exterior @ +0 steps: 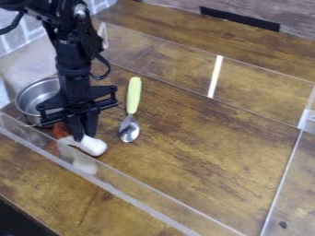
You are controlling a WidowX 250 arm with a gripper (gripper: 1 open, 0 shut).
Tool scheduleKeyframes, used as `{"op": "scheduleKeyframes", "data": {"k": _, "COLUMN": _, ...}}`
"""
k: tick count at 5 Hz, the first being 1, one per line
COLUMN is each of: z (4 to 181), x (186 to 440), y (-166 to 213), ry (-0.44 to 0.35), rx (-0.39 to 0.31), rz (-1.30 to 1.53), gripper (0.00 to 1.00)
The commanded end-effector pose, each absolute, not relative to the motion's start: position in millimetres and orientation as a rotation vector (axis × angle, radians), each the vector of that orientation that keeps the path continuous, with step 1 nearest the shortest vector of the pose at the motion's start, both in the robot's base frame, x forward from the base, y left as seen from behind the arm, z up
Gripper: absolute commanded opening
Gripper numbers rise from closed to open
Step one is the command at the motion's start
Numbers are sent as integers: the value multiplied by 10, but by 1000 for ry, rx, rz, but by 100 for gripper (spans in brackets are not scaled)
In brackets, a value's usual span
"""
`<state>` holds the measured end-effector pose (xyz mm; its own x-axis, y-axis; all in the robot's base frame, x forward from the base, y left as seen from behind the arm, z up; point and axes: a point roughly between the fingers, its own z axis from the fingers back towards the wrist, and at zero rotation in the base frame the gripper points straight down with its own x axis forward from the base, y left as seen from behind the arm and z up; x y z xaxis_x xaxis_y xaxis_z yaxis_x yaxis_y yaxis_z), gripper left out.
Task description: Put the mushroom in the silver pot
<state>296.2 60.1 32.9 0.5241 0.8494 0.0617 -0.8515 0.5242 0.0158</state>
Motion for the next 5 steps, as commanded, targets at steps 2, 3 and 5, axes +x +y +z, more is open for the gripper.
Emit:
{"op": "scheduleKeyframes", "data": {"k": 2, "z": 375, "x": 2946, "y": 595, "ry": -58, "rx": 67, "rz": 1025, "gripper": 0}}
{"op": "scheduleKeyframes", "data": {"k": 3, "z": 344, "x": 2908, "y": 571, "ry": -58, "rx": 66, "rz": 992, "gripper": 0}}
{"op": "scheduleKeyframes", "data": {"k": 5, "z": 522, "x": 2841, "y": 510, "ry": -56, "rx": 71, "rz": 980, "gripper": 0}}
